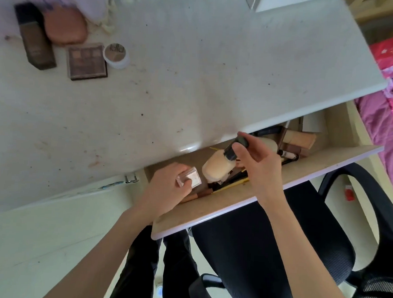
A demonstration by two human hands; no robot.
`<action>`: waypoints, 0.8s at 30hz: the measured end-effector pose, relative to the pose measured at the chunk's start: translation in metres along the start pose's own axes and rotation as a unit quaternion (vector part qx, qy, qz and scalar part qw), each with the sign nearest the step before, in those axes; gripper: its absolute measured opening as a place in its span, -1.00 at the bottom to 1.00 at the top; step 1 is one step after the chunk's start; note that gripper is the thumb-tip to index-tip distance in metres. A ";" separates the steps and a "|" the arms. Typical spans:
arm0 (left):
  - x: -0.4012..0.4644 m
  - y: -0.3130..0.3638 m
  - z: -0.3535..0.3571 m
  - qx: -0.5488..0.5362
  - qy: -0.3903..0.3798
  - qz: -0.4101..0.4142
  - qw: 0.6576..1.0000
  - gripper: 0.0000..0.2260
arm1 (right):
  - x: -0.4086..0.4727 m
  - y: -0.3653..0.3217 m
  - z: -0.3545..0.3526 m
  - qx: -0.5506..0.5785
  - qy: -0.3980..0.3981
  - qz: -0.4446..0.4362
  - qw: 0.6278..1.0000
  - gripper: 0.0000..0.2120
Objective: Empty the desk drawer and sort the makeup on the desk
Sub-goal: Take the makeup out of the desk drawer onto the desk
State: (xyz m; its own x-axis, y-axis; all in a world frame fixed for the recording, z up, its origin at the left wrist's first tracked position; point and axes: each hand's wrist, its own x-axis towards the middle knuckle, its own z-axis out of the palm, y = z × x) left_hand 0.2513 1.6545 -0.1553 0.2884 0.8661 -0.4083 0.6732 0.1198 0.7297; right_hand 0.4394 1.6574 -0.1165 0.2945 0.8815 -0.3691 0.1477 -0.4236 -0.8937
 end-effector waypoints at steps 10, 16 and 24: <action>0.083 0.013 -0.104 0.008 0.214 -0.014 0.977 -0.84 | 0.084 -0.097 0.066 -0.049 -0.038 -0.134 0.989 -0.92; 0.126 0.014 -0.125 0.101 0.250 0.023 0.963 -0.77 | 0.151 -0.117 0.117 -0.054 -0.074 -0.081 0.993 -0.82; 0.195 0.017 -0.170 0.171 0.260 0.042 0.949 -0.76 | 0.221 -0.150 0.145 -0.028 -0.095 0.003 0.995 -0.79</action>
State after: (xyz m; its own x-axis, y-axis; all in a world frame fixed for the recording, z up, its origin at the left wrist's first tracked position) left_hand 0.2035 1.9075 -0.1294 0.0357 0.9988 0.0342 0.8700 -0.0479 0.4907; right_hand 0.3453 1.9464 -0.1016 0.1121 0.9006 -0.4199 0.2004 -0.4344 -0.8782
